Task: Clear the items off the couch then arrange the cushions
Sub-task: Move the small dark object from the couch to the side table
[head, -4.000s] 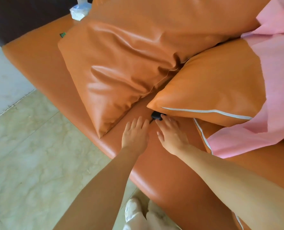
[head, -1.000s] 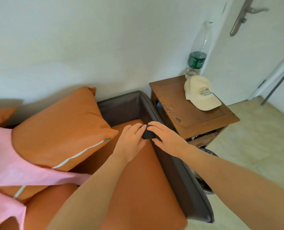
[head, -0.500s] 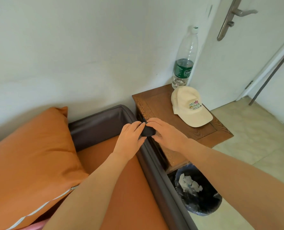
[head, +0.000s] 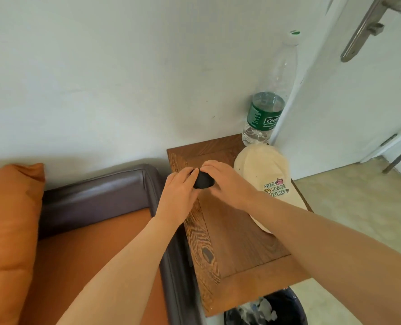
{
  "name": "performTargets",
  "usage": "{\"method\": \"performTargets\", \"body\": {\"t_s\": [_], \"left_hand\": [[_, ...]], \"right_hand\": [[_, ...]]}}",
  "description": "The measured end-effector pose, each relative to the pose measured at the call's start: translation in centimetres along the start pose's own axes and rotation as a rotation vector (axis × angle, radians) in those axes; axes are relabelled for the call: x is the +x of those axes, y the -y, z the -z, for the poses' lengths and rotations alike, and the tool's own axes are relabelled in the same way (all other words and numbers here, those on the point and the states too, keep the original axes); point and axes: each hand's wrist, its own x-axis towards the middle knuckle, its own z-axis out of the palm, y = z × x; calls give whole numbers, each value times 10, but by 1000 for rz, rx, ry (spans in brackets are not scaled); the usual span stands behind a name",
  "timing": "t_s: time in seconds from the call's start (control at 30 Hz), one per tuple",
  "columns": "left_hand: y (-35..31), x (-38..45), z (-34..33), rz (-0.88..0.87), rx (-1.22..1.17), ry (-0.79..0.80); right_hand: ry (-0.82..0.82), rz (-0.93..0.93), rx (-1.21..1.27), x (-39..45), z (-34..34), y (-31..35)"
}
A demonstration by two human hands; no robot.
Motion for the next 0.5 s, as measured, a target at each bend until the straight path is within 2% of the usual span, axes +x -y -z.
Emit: {"method": "performTargets", "body": {"t_s": [0.23,0.4,0.5], "left_hand": [[9,71,-63,28,-7,-20],[20,111,-102,28,-12,11],[22,123,-121,-2,-12,66]], "right_hand": [[114,-12,-143,49,14,-80],[100,-139,-232,75,11,-101],[165,-259,-306,83,8,-109]]}}
